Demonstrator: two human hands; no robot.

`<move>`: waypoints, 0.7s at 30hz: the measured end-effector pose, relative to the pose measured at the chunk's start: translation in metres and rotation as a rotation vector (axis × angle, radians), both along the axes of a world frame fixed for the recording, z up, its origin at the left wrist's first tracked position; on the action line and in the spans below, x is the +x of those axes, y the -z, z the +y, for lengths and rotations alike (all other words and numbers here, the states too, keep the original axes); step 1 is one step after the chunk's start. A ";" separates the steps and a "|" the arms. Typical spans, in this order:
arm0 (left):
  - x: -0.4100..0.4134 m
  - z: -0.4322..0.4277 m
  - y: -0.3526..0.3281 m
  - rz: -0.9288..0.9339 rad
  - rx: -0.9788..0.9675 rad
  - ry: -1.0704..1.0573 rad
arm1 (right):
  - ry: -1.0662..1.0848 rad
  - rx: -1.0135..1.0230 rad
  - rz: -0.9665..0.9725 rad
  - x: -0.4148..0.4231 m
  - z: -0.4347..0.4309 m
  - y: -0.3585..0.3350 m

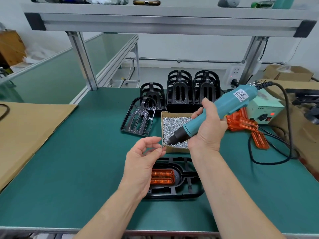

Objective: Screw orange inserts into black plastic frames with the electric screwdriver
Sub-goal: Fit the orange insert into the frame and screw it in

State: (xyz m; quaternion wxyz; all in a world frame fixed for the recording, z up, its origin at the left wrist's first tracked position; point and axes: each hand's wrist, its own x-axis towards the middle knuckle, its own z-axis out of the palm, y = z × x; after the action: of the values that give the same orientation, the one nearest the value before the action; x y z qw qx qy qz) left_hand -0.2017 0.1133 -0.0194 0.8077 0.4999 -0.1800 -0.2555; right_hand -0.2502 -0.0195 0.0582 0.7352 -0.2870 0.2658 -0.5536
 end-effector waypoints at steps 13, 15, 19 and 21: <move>-0.018 -0.005 0.007 -0.568 0.169 -0.242 | 0.034 0.111 0.064 -0.004 -0.008 0.007; -0.016 -0.004 0.010 -0.555 0.171 -0.211 | 0.036 0.060 0.063 -0.005 -0.008 0.007; -0.011 0.000 0.014 -0.546 0.229 -0.124 | 0.045 -0.063 0.068 -0.008 -0.003 0.008; -0.009 0.005 0.013 -0.548 0.268 -0.055 | 0.048 -0.124 0.073 -0.010 -0.002 0.007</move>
State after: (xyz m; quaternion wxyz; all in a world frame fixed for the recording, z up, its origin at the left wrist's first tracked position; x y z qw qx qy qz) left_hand -0.2105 0.1183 -0.0328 0.6628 0.6568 -0.3421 -0.1107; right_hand -0.2606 -0.0212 0.0511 0.6924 -0.3456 0.2645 -0.5754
